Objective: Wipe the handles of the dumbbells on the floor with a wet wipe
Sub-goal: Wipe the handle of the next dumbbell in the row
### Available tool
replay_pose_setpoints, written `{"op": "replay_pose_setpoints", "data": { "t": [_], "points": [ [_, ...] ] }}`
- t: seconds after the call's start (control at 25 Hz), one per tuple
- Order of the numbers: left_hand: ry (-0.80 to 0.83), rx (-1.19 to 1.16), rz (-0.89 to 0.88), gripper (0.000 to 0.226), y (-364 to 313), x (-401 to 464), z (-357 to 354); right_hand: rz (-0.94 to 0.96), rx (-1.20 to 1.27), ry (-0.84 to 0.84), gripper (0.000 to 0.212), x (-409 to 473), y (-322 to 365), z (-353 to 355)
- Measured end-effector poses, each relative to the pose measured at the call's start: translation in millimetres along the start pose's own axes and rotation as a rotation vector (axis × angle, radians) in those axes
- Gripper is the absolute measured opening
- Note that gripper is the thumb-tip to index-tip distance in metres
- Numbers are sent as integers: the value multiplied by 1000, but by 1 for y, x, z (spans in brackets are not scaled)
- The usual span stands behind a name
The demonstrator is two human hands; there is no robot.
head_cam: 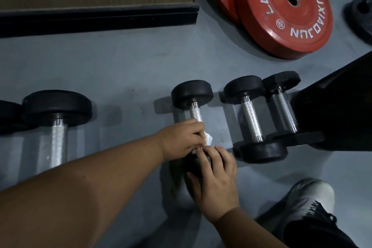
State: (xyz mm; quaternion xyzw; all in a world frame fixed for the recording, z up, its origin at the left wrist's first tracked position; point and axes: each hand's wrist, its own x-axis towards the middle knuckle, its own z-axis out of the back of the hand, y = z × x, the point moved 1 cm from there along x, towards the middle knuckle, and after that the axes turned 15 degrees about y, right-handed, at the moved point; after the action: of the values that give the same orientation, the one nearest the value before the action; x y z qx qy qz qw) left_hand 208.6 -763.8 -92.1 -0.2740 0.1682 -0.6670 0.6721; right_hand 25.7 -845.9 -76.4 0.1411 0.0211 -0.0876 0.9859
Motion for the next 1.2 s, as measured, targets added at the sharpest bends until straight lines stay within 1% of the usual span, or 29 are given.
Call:
{"op": "replay_pose_setpoints", "data": {
  "t": [0.08, 0.24, 0.32, 0.44, 0.52, 0.6, 0.72, 0.92, 1.0, 1.16, 1.2],
  "points": [
    [-26, -12, 67, 11, 6, 2, 5, 6, -13, -13, 55, -1, 4, -2],
    [-136, -66, 326, 9, 24, 12, 17, -1, -49, -15, 54, 0, 9, -5],
    [-121, -85, 389, 8, 25, 17, 19, -2, -69, -22, 53, -1, 8, -5],
    [-124, -47, 380, 10, 18, 13, 17, 10, -98, -19, 54, -1, 11, -6],
    [-150, -37, 319, 10, 14, 2, 12, 7, -114, -14, 54, 0, 17, -8],
    [-159, -77, 247, 8, 8, -11, 5, 7, -129, -19, 53, 0, 22, -11],
    [-117, -129, 187, 8, -6, -22, -6, 12, -135, -57, 48, -1, 26, -13],
    [-72, -87, 142, 5, 0, -20, -1, 0, -139, -61, 46, 2, 27, -14],
    [-60, -77, 162, 6, 2, -15, 0, 5, -143, -64, 47, 1, 23, -14],
    [-141, -137, 380, 10, 20, -4, 8, 24, -150, -88, 46, 2, 24, -16],
    [-140, -149, 419, 12, 24, 0, 12, 25, -154, -97, 46, 3, 25, -16]
  ]
}}
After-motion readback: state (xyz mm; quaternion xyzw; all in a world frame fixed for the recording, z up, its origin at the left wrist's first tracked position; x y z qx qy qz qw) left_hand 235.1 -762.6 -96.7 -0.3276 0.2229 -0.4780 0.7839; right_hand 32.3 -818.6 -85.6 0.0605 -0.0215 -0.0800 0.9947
